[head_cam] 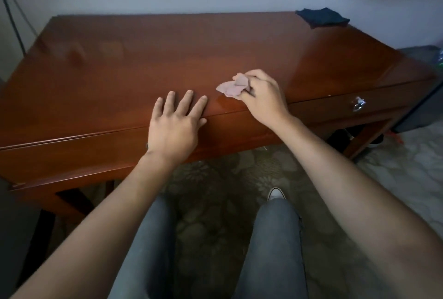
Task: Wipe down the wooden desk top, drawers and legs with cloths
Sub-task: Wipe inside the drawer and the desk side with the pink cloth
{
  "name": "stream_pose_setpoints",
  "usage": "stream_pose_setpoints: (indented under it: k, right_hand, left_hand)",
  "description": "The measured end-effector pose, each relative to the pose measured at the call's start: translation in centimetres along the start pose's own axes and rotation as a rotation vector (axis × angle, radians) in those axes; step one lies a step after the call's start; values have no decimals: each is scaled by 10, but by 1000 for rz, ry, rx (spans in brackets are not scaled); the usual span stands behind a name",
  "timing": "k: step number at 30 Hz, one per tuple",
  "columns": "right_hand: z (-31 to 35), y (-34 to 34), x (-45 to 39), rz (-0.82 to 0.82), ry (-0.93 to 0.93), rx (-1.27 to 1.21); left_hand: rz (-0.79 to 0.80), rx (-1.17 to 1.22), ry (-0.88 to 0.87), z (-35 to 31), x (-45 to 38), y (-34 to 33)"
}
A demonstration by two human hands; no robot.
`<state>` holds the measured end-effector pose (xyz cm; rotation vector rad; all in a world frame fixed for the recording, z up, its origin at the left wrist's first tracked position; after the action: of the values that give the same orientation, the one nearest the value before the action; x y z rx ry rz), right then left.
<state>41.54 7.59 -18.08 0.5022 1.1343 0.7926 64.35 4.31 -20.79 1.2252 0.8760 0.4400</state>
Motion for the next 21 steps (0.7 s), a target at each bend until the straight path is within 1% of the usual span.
stream_pose_setpoints:
  k: [2, 3, 5, 7, 8, 10, 11, 12, 14, 15, 16, 18, 21]
  right_hand:
    - [-1, -3, 1, 78, 90, 12]
    - [-2, -3, 4, 88, 125, 36]
    - [-6, 0, 15, 30, 189, 88]
    - [-13, 12, 31, -105, 213, 125]
    - [-19, 20, 42, -195, 185, 126]
    - [-35, 34, 74, -373, 39, 74]
    - [-44, 38, 94, -422, -66, 31]
    - [-54, 36, 115, -424, -175, -11]
    - [-68, 25, 148, -330, -322, -64]
    - [-73, 17, 159, -261, -333, -84]
    - [-76, 9, 165, -196, -307, -104]
    - [-75, -9, 163, -98, -190, -120]
    - [-72, -31, 148, 13, -14, -65]
  left_hand:
    - [-31, -4, 19, -1, 0, 0]
    - [-50, -11, 25, -3, -1, -1]
    - [-78, -22, 41, -5, 0, -2]
    - [-107, -23, 65, -7, 2, -2]
    - [-117, -25, 76, -8, 2, -2]
    - [-138, -23, 94, -11, 3, -2]
    - [-152, -19, 101, -13, 5, -3]
    - [-162, -16, 112, -14, 7, -3]
    - [-180, -15, 141, -17, 9, -4]
    - [-187, -18, 152, -18, 9, -4]
    - [-192, -19, 164, -20, 9, -3]
    - [-192, -11, 194, -24, 9, -2]
    - [-204, -17, 269, -35, 13, 0]
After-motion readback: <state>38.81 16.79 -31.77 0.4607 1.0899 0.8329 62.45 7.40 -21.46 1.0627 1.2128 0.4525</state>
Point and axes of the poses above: each hand's wrist, its own x-axis away from the middle knuckle, its own y-axis out of the back of the hand, z = x × y, the point moved 4 cm from there along -x, towards the middle knuckle, and after that the axes turned 4 degrees about -z, right-handed, at the moved point
